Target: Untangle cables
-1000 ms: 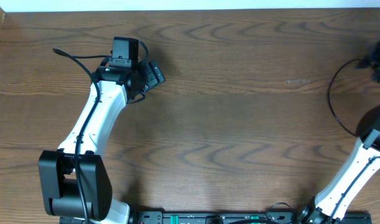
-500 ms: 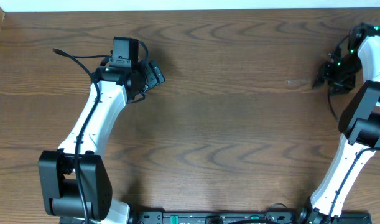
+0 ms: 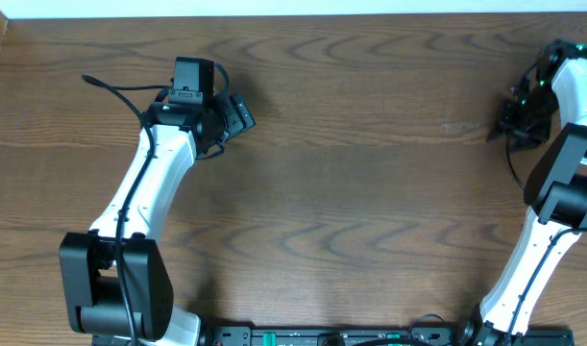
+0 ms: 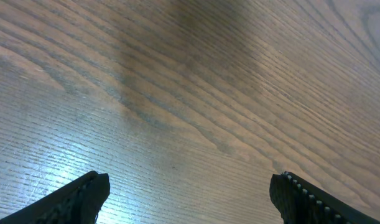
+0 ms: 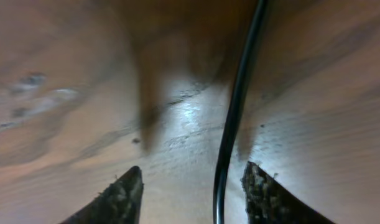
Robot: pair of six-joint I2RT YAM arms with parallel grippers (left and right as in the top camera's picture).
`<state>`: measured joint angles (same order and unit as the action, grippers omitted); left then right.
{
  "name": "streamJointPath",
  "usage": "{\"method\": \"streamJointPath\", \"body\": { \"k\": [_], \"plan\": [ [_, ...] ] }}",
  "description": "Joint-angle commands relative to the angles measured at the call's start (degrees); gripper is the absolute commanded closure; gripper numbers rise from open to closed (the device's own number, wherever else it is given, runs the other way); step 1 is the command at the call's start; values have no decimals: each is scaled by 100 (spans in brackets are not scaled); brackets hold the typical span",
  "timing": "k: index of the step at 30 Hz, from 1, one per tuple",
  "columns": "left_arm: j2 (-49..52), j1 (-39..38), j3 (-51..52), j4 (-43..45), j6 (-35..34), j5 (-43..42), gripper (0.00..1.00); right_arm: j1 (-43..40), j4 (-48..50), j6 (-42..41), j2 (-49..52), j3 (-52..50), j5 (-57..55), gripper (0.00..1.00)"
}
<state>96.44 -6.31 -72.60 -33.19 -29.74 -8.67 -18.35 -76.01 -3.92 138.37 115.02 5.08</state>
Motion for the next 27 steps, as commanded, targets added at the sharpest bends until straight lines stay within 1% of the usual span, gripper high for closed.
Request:
{"method": "streamJointPath", "body": {
  "k": [1,4,5,10,16,20,23,25,27],
  "plan": [
    [22,13,-37,-20,98,35,12,-11,177,-162,-9,-385,-68,60],
    [22,13,-37,-20,98,35,12,-48,256,-162,-9,-468,-66,79],
    [22,13,-37,-20,98,35,12,-52,260,-162,-20,-452,-66,81],
    [22,13,-37,-20,98,35,12,-52,238,-162,-232,-79,-66,99],
    [22,13,-37,-20,98,35,12,-166,212,-280,-850,940,-66,99],
    [22,13,-37,-20,98,35,12,-358,494,-341,-1425,1718,-98,99],
    [22,13,-37,-20,98,35,12,-538,789,-581,-1825,2133,-675,99],
    [22,13,-37,-20,98,35,12,-686,1019,-686,-2055,2229,-1167,99],
    [22,13,-37,-20,98,35,12,-905,1244,-815,-2188,2229,-1423,99]
  ]
}}
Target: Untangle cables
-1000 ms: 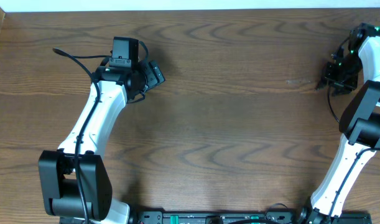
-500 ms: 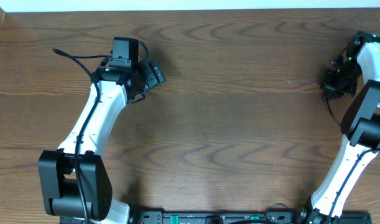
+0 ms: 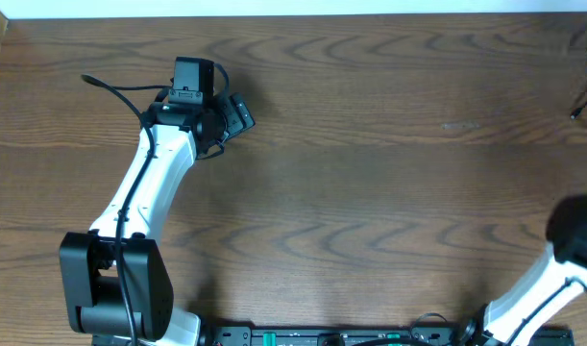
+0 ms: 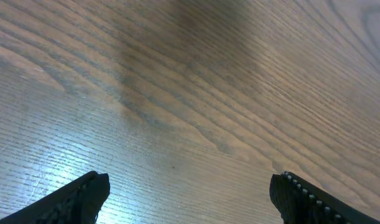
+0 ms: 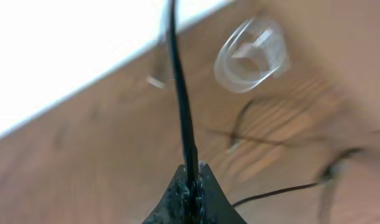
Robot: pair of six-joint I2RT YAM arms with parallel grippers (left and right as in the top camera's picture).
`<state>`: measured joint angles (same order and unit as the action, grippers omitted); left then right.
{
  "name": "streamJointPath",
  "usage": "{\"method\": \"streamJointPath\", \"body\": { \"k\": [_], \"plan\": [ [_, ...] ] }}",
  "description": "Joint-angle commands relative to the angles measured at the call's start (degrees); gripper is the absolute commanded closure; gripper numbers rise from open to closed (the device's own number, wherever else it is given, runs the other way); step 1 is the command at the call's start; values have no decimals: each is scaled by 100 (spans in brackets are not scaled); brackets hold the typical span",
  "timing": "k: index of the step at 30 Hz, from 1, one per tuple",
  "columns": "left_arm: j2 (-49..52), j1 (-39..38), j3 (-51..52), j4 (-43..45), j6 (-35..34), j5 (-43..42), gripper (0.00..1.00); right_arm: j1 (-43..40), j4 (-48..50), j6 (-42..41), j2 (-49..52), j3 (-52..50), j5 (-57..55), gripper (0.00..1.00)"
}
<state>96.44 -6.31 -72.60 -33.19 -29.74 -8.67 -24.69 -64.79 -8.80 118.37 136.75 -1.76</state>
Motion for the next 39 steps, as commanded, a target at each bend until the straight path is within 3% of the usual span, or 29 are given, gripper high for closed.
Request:
{"method": "streamJointPath", "body": {
  "k": [1,12,15,16,17,18,30,39],
  "plan": [
    [22,13,-37,-20,98,35,12,-385,201,-343,-190,57,-758,99],
    [22,13,-37,-20,98,35,12,-1403,354,-750,636,-92,-898,98],
    [22,13,-37,-20,98,35,12,-1467,328,-748,920,-92,-730,51],
    [22,13,-37,-20,98,35,12,-1467,321,-748,999,-92,-730,27],
    [22,13,-37,-20,98,35,12,-1464,286,-750,1073,-92,-730,11],
    [22,13,-37,-20,98,35,12,-1464,256,-750,1128,-92,-730,1],
    [22,13,-37,-20,98,35,12,-1287,-251,-872,798,-90,297,1],
    [22,13,-37,-20,98,35,12,-428,-468,992,-398,-90,2820,1]
  ]
}}
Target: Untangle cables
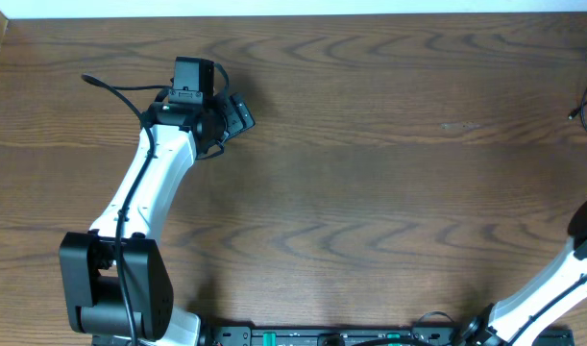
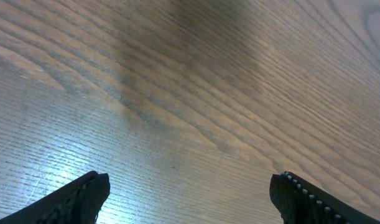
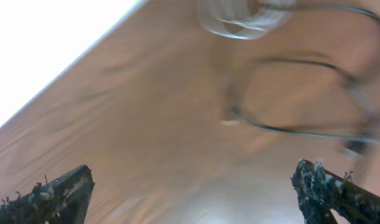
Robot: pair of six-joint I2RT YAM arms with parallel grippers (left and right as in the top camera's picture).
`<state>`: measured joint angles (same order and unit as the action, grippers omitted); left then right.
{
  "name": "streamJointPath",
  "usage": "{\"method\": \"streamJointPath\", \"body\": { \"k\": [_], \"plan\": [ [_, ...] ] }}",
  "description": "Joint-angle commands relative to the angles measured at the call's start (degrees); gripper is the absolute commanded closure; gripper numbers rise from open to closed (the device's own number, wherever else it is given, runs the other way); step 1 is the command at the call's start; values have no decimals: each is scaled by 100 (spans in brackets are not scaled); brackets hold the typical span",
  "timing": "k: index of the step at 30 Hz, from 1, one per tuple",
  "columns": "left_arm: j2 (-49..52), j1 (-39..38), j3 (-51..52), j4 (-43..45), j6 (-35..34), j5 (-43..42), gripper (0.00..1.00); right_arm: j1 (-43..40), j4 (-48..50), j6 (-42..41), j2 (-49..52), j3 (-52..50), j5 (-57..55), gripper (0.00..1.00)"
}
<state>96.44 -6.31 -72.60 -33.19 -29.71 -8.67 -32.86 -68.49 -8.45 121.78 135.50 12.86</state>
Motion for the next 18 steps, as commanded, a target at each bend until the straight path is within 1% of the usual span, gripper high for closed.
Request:
{"method": "streamJointPath", "body": {
  "k": [1,5,12,14,18],
  "plan": [
    [22,13,-37,-20,96,35,12,516,-155,1115,-887,35,1478,1],
    [22,13,-37,-20,96,35,12,1176,-466,1464,-1646,35,1515,1],
    [22,13,-37,-20,96,35,12,2124,-1552,1473,-2811,35,1488,1],
    [22,13,-37,-20,96,35,12,2315,-1749,1473,-3082,35,1488,1],
    [22,13,-37,-20,96,35,12,2435,-1971,1473,-3482,35,1488,1]
  ]
}}
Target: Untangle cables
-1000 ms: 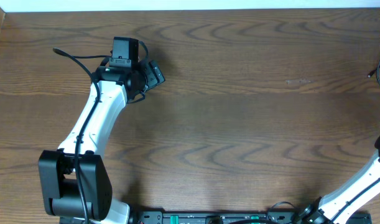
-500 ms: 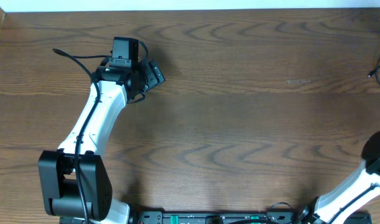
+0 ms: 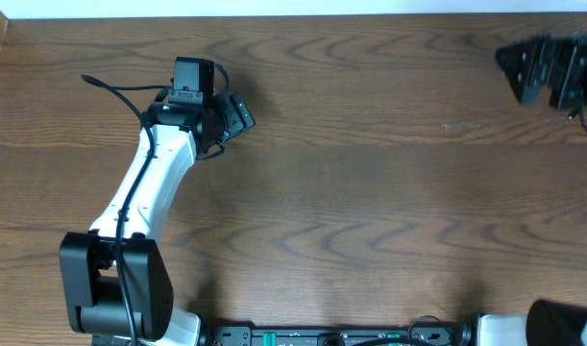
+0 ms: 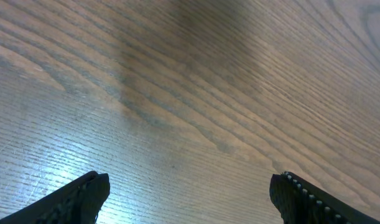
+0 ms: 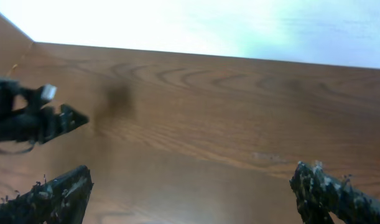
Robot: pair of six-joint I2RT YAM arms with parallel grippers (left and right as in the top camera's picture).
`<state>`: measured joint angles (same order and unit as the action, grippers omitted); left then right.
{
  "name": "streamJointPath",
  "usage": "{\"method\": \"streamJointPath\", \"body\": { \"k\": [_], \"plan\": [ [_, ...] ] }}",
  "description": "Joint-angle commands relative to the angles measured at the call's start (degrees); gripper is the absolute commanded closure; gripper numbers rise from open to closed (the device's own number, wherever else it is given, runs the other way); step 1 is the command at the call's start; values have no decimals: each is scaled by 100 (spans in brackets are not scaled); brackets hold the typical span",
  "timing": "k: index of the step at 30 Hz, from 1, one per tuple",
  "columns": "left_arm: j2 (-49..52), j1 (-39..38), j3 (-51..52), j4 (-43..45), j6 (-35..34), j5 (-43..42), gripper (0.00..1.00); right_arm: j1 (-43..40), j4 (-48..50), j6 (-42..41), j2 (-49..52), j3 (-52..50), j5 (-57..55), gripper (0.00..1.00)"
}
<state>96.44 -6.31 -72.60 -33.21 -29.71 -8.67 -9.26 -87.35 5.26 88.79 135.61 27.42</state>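
Observation:
A thin black cable shows only as a short piece at the right edge of the overhead view; the rest of it is out of frame. My right gripper [image 3: 510, 67] hovers over the table's far right corner, pointing left. In its own view the right gripper [image 5: 193, 194] is open wide, with only bare wood between the fingers. My left gripper [image 3: 245, 112] sits at the far left and, in the left wrist view, the left gripper [image 4: 190, 194] is open over bare table. Neither gripper touches a cable.
The brown wooden table [image 3: 370, 192] fills the overhead view, its far edge against a white surface. In the right wrist view the left arm [image 5: 28, 118] shows as a dark shape far across the table. The arm bases stand at the near edge.
My right gripper was open over a cable loop and a clear ring, outside the overhead view. Now it is in that view at the far right, facing left across the table. The left arm is unchanged.
First my right gripper stood low at the right side, open with a black cable between its fingers. Then it was shut on the cable, out of the overhead view. Later it was open with the cable lying below. Now it is empty over the far right corner.

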Motion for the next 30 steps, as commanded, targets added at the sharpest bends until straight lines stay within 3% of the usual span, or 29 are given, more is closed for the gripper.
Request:
{"method": "streamJointPath", "body": {
  "k": [1,12,17,23,30],
  "plan": [
    [22,13,-37,-17,96,35,12,72,-125,101,-258,24,33,1],
    [22,13,-37,-17,96,35,12,66,-721,103,-715,22,-796,1],
    [22,13,-37,-17,96,35,12,68,-348,107,-988,-481,-1412,1],
    [22,13,-37,-17,96,35,12,68,1504,407,-2076,-2653,-1593,1],
    [22,13,-37,-17,96,35,12,68,4345,874,-3753,-6028,-1591,1]
  ]
}}
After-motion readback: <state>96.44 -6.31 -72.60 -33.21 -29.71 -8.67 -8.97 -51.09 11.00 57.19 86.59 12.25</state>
